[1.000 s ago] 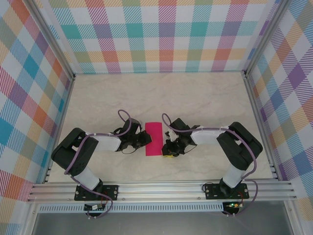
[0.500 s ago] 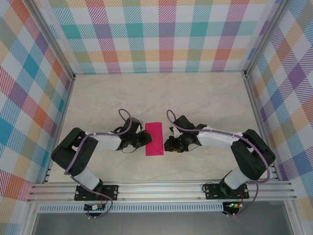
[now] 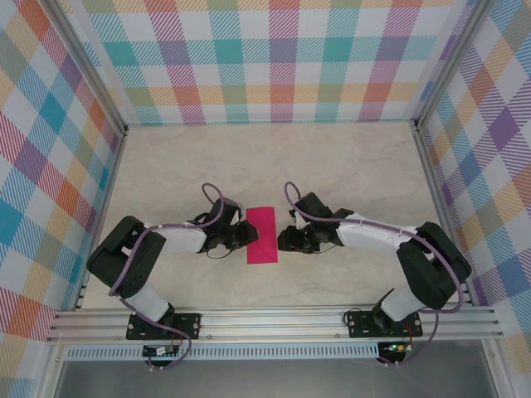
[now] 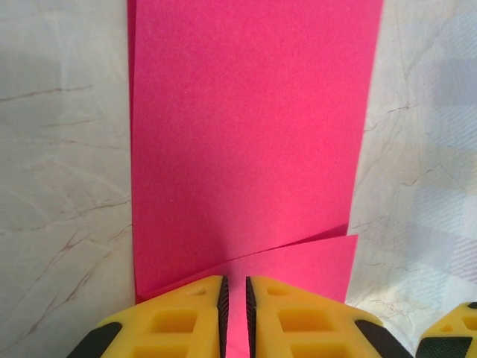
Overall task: Fold a paper plane with a square sheet of paper (pick it up from the middle)
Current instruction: Fold the triangle a second time at the center of the table.
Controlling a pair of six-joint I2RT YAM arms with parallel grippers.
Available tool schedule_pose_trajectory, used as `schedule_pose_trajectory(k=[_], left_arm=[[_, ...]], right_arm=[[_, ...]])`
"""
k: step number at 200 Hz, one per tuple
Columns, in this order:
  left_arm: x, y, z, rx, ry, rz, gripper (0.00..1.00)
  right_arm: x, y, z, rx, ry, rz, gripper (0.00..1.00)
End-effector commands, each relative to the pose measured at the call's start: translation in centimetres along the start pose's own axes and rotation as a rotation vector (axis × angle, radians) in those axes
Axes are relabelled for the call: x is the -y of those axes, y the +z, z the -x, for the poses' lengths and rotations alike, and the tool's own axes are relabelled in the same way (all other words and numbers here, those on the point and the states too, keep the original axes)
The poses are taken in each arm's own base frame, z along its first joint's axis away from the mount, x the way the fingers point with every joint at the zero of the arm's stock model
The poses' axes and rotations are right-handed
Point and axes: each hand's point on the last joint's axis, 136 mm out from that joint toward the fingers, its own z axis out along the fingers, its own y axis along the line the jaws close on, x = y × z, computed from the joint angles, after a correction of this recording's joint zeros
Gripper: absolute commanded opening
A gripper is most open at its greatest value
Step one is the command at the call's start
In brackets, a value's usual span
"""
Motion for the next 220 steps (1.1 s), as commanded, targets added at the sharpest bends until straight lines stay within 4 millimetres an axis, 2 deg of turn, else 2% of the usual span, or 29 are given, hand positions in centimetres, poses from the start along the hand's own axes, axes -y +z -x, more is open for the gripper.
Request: schedule_pose_trajectory(k=[1, 49, 122, 166, 220], left_arm=[[0.3, -0.6, 0.0, 0.014, 0.025, 0.006, 0.18], [0.3, -0.6, 0.0, 0.013, 0.017, 0.002, 0.20], [1.5, -1.0, 0.3, 0.014, 0.025, -0.033, 0.20], [1.2, -0.6, 0.1, 0.001, 0.031, -0.021, 0.20], [0.7, 0.1, 0.0, -0.011, 0.026, -0.015, 0.19]], right_arm=[[-0.6, 0.2, 0.6, 0.001, 0.027, 0.035, 0.44], [-0.9, 0.6, 1.5, -0.002, 0.045, 0.057, 0.46], [-1.9, 1.1, 2.3, -0.026, 0.049, 0.099, 0.49], [-1.8, 1.8, 2.6, -0.040, 0.055, 0.098, 0.51], [-2.4, 2.9, 3.1, -0.067, 0.060, 0.127, 0.48]])
